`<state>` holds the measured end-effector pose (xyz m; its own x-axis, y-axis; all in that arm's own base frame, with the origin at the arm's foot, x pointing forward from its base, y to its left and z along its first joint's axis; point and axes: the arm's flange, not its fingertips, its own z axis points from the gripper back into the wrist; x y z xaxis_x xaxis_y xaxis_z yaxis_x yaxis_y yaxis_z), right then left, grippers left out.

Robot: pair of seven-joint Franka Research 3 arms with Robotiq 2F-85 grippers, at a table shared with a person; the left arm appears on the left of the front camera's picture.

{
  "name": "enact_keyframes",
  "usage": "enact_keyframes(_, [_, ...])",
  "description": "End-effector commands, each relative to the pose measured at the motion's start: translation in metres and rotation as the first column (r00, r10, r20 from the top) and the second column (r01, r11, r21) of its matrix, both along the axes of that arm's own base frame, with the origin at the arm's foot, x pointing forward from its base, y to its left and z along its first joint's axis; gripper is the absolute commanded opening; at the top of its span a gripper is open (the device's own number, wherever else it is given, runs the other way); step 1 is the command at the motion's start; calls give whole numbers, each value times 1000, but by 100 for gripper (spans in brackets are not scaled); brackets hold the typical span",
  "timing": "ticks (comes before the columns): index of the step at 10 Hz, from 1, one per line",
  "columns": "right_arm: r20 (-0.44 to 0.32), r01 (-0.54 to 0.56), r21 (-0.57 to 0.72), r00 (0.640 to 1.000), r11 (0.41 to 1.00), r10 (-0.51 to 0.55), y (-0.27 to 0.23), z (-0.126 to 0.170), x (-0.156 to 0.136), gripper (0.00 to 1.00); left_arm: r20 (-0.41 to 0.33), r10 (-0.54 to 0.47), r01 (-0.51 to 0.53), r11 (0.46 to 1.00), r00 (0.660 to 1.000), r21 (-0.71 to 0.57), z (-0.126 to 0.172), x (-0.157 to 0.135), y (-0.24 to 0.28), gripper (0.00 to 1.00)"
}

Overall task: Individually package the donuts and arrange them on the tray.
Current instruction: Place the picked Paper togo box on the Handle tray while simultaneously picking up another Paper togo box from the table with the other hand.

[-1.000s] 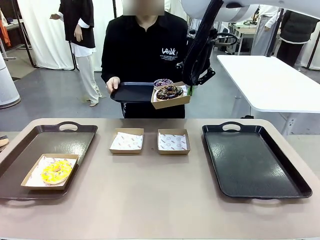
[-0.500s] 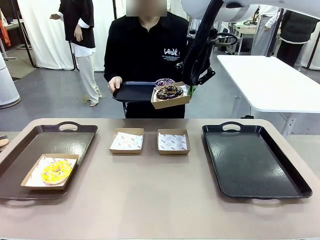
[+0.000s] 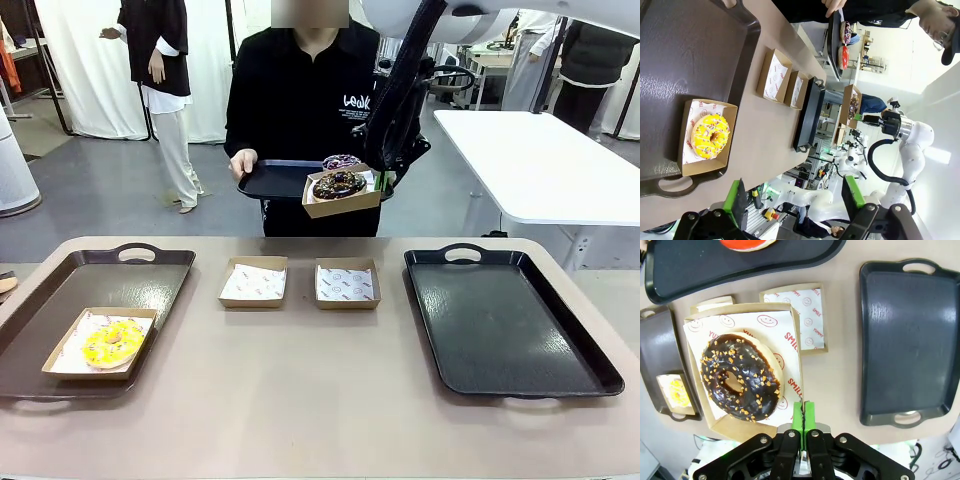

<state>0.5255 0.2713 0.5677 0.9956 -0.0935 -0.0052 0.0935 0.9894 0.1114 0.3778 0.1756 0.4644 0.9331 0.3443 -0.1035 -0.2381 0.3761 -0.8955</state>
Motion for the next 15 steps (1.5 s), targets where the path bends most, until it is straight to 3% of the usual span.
enact_keyframes(1, [11,2,4,1000,1000,-3,-1,1,-1,0,7,7,-7,1000,1000,-11,1,-4,-1,100])
enact_keyframes(7, [0,0,0,1000,1000,0,0,0,0,1,0,0,0,1000,1000,0,0,0,0,100])
enact_keyframes(9, [-24,-12,8,1000,1000,13,-53,1,-27,1,38,-18,12,986,999,164,31,5,-24,100])
enact_keyframes(11, [-35,5,29,999,1000,-4,-112,-2,-67,1,-10,-66,66,956,998,287,61,38,-54,100])
enact_keyframes(15, [48,-70,-8,996,997,71,-176,-42,-124,1,-154,-108,173,837,982,519,90,114,-147,100])
